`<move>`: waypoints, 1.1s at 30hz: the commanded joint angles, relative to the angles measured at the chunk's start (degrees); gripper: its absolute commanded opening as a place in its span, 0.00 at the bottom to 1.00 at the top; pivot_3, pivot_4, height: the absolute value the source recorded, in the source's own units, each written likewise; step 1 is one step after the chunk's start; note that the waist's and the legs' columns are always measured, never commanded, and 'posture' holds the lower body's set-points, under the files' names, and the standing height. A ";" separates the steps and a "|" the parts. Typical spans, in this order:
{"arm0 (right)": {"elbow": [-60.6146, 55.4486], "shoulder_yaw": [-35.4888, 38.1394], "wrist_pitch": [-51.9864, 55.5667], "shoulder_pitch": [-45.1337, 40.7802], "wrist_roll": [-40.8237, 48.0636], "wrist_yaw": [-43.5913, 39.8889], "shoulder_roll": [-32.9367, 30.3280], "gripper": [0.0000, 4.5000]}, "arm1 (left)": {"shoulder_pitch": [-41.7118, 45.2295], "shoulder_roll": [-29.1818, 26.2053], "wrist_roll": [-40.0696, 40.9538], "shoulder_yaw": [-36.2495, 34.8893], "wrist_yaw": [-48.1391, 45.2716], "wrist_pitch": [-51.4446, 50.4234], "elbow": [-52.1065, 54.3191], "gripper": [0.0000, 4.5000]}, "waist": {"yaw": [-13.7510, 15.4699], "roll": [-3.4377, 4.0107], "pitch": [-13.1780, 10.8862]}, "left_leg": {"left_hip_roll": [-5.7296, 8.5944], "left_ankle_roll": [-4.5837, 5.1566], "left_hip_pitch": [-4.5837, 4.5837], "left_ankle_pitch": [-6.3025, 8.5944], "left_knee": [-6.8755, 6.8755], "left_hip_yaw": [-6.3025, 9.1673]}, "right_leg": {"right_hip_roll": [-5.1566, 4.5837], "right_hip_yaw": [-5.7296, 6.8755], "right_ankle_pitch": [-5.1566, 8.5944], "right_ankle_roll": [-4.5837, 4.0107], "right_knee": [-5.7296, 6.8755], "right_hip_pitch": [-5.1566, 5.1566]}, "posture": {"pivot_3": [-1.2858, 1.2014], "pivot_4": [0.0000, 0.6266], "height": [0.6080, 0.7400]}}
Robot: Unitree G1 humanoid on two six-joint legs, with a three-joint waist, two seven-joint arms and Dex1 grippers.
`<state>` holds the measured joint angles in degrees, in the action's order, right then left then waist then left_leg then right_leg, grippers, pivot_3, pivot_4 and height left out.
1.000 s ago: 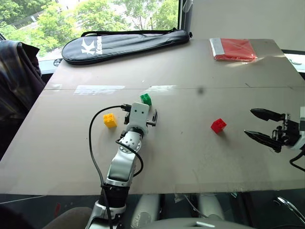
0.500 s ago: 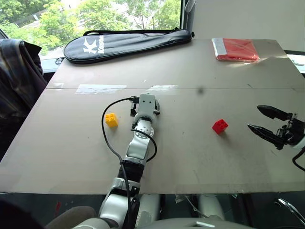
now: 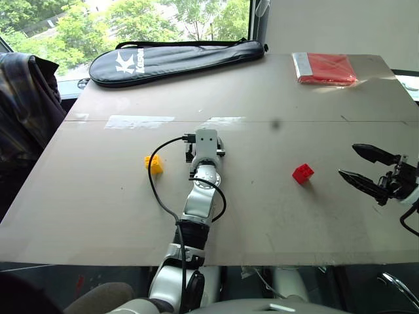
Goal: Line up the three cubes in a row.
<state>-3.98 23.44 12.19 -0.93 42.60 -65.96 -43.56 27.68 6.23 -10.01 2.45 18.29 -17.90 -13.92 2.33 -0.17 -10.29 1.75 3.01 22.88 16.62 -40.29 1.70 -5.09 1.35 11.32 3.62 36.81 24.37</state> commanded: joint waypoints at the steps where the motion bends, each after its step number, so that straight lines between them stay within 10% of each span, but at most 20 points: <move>1: -1.35 1.62 -0.70 -0.53 -0.02 -0.30 -0.20 1.00 | -0.88 0.51 -0.62 -0.74 1.56 -2.15 1.64 0.62 | -0.06 0.00 0.00 | 0.00 0.00 0.00 0.00 0.00 0.00 | 0.01 0.00 0.00 0.00 0.00 0.00 | 0.52 0.24 0.65; 5: -1.74 1.45 -0.56 -0.61 -0.21 -0.18 0.03 1.00 | -1.30 0.46 -0.64 -1.00 1.65 -4.12 2.07 0.27 | -0.13 0.00 0.01 | -0.01 0.00 -0.01 0.00 0.00 -0.01 | 0.03 -0.01 0.00 0.00 0.00 0.00 | 0.52 0.24 0.65; 11: -2.08 1.47 -0.27 -0.35 0.06 -0.46 0.20 1.00 | -2.80 -2.14 3.35 1.09 -9.43 -0.80 4.09 0.27 | -0.11 0.01 0.01 | -0.02 -0.01 -0.02 0.00 0.00 -0.01 | 0.03 -0.01 0.00 0.00 0.01 0.00 | 0.52 0.24 0.65; 24: 2.07 2.45 -4.68 6.63 -3.13 -9.71 -1.06 1.00 | -3.35 -21.79 20.08 13.28 -68.67 12.02 5.88 0.27 | -0.20 0.04 0.02 | -0.03 -0.01 0.00 0.00 -0.01 -0.02 | 0.02 -0.01 0.04 -0.08 -0.02 0.00 | 0.52 0.24 0.65; 33: 2.77 2.34 -7.67 9.09 -3.90 -9.98 0.25 1.00 | 5.07 -21.53 19.81 16.33 -83.25 16.84 -6.14 0.27 | -0.34 0.04 0.02 | -0.04 0.01 -0.03 0.00 -0.01 -0.05 | 0.06 -0.04 0.01 -0.03 0.00 0.00 | 0.52 0.24 0.65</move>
<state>-0.03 23.68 5.74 7.99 38.36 -75.86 -43.52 31.48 -15.78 9.46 18.53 -63.17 -2.84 -19.10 1.99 -0.13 -10.27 1.71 3.02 22.85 16.62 -40.29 1.66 -5.03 1.32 11.33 3.59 36.81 24.37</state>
